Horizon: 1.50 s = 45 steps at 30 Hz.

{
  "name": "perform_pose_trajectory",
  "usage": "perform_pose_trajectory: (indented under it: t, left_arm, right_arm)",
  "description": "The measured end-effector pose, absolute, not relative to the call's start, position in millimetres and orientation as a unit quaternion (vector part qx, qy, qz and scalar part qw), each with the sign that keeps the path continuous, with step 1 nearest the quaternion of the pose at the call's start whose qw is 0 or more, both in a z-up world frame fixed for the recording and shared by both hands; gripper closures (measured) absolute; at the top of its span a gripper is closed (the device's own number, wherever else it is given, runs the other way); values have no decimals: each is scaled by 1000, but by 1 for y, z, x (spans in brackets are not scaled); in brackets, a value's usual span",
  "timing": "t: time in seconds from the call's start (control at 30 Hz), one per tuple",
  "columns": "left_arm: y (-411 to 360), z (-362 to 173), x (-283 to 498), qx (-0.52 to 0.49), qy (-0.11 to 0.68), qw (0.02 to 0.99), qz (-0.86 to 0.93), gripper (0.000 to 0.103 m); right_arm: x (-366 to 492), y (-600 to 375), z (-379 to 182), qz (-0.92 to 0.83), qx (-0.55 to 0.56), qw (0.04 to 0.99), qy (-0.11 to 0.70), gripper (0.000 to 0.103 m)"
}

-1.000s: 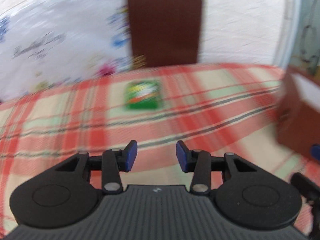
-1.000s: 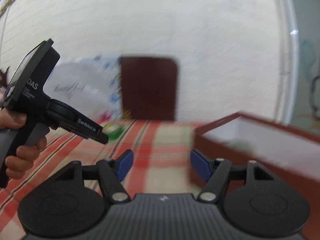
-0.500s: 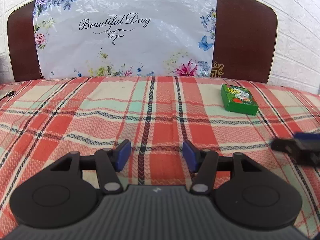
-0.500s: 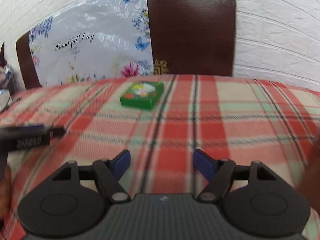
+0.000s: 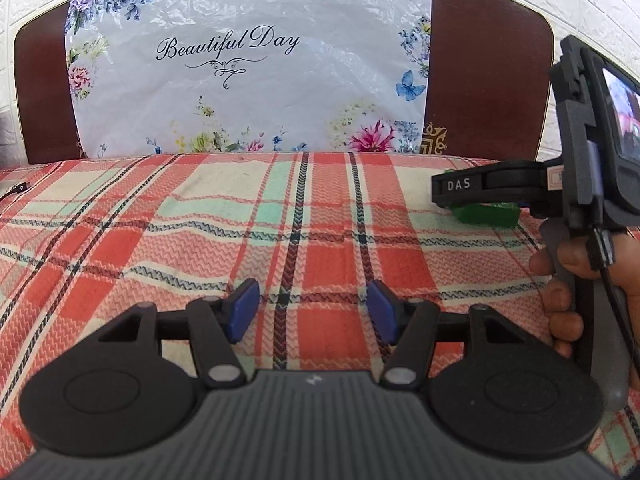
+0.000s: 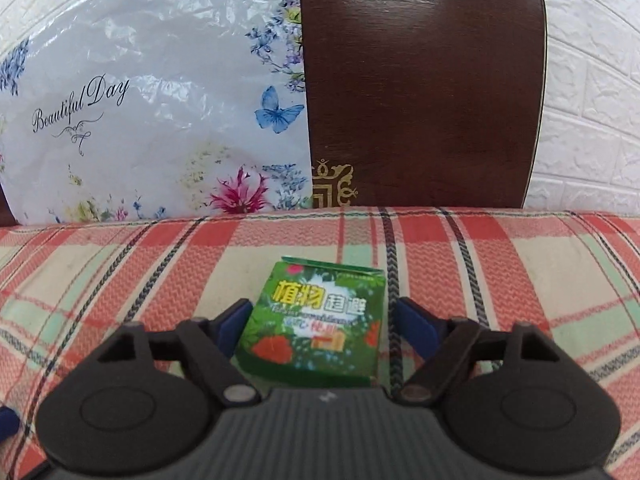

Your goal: Organize objects

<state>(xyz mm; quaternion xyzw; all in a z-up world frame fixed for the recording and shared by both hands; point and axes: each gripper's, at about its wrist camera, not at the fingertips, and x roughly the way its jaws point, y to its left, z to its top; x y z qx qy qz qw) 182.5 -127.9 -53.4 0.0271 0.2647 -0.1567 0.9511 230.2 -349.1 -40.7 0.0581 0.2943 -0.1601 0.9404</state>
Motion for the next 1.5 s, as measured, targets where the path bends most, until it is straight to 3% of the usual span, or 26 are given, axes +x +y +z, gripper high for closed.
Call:
perform_pose_trajectory:
  t: [0.03,0.3,0.93,1.5]
  left_arm:
    - [-128,-53,182,27,265,951,-157,41]
    - [-129,-54,184,36,265,951,-156,40]
    - [-140,-49,164,100,263,953,-113,32]
    - [-137,-49,119,124,258,954,-93,32]
  right_arm:
    - [228,-348,-41,-160,55,941,293,40]
    - [182,-337,-39,-137,30,941,309,41]
    - [-98,-332,-28,-130,32,936,327,40]
    - [-124,-323,-37,-148,13,946,288,40]
